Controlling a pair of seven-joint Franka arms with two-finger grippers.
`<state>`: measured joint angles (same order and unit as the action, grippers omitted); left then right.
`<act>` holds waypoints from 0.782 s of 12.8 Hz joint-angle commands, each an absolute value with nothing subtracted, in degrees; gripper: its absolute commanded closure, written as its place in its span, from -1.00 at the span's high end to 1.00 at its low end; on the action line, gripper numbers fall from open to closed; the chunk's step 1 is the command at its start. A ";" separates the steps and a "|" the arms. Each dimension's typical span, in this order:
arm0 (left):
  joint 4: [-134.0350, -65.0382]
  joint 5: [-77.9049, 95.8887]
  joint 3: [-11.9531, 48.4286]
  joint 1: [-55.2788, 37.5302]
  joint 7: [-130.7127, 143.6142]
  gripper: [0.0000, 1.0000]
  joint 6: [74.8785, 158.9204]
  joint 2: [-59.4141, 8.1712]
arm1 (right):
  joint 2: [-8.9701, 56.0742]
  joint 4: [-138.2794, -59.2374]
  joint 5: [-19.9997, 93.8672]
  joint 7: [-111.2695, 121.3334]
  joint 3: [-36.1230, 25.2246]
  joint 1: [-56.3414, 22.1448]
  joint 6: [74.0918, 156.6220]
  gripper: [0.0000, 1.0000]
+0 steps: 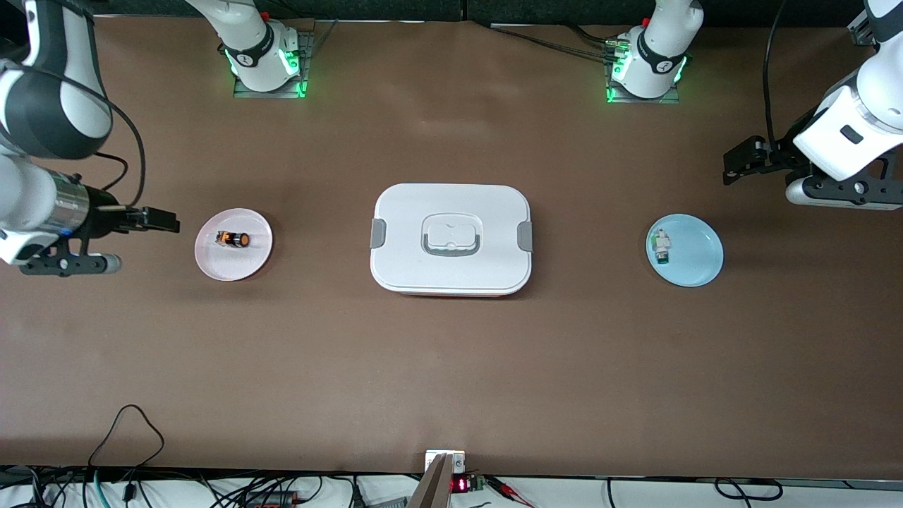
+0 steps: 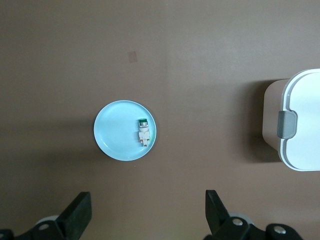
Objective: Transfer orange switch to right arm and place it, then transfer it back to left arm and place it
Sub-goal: 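Lower the right gripper over the orange switch on the pink plate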
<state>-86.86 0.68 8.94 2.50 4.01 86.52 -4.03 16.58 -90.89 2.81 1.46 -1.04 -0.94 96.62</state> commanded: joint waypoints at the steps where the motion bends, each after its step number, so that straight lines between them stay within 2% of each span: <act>1: -85.25 0.88 9.14 2.81 3.69 1.00 85.17 -4.57 | 16.26 -96.04 3.87 1.49 -1.14 -0.97 102.63 1.00; 10: -85.25 0.88 9.14 2.81 3.69 1.00 85.17 -4.57 | 16.25 -115.39 3.87 1.49 -1.14 0.08 121.27 1.00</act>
<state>-86.86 0.68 8.94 2.50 4.01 86.49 -4.04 17.45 -111.29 3.09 1.45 -1.13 -0.80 117.69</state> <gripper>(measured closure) 0.000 0.000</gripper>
